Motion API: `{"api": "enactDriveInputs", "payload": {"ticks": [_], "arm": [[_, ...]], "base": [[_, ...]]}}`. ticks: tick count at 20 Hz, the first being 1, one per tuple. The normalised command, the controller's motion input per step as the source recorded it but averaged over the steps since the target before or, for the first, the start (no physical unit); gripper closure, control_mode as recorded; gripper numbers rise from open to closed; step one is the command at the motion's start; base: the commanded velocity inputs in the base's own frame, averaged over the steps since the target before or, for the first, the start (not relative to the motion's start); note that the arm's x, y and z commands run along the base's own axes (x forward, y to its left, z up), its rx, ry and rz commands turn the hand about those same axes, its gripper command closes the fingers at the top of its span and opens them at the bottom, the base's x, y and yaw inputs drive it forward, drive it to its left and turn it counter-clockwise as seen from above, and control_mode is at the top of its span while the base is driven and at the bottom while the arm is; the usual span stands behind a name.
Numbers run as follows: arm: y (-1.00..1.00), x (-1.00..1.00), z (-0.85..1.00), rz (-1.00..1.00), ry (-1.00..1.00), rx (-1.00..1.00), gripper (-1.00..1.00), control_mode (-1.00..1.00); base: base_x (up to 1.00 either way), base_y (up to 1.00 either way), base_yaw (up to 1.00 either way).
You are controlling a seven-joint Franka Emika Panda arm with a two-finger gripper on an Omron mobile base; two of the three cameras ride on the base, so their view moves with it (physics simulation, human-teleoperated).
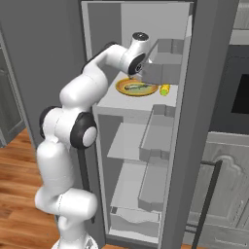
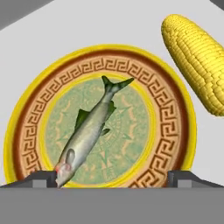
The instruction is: Retrieve the fish from the fridge and place it on the cutting board.
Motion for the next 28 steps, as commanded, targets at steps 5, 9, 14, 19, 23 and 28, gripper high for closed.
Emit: {"api": "enactDriveInputs", "payload": {"ticks": [5,9,14,19,23,28], "arm": [[-0.13,0.35,-0.01,0.02,0.11,0.0,-1.0,-1.0],[0.0,0.33,0.0,0.0,0.01,0.0,-1.0,-1.0],[0.0,0.13,-0.03,0.0,0.01,0.0,-1.0,-1.0],[0.04,0.03,-0.29,0.0,0.11,0.0,-1.0,-1.0],[0.14,0.05,-0.23,0.0,0.11,0.0,-1.0,-1.0],[0.13,0.12,-0.07,0.0,0.01,0.0,-1.0,-1.0]], "base": [[0.0,0.0,0.0],[0.0,0.0,0.0],[0.0,0.0,0.0],[0.0,0.0,0.0],[0.0,0.0,0.0],[0.0,0.0,0.0]]}}
